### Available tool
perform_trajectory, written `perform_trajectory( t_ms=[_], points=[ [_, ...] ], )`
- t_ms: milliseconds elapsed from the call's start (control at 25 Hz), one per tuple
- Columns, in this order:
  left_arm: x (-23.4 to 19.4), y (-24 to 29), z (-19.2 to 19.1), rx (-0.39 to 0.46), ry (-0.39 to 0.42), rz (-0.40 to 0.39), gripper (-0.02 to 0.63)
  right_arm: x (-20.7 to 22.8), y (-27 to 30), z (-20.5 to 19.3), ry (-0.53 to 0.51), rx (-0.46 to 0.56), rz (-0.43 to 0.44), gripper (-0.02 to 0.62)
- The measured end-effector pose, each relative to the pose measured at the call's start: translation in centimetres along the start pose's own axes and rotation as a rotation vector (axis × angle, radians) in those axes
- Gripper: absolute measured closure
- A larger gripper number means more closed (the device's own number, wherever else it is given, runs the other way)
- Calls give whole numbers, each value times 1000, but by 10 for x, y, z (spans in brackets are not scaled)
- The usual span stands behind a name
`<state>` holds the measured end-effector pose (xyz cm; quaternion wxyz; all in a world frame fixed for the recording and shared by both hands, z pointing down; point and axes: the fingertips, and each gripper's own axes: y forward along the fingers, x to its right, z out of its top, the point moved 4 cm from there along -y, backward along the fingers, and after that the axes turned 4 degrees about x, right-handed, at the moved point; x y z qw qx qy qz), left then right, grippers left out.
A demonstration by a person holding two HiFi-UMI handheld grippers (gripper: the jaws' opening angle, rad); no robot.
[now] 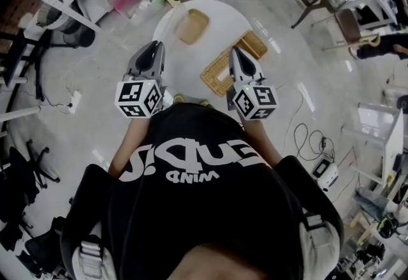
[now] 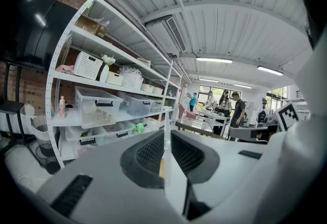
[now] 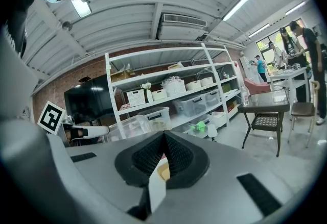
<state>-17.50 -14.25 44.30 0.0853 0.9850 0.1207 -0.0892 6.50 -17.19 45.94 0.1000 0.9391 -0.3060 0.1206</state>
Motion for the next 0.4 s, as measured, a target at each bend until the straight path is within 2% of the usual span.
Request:
perform_trajectory(
  t_ms=[400],
  points=[
    [1, 3, -2, -5, -11, -3, 566, 2, 2, -1, 0, -2, -4, 597]
  ],
)
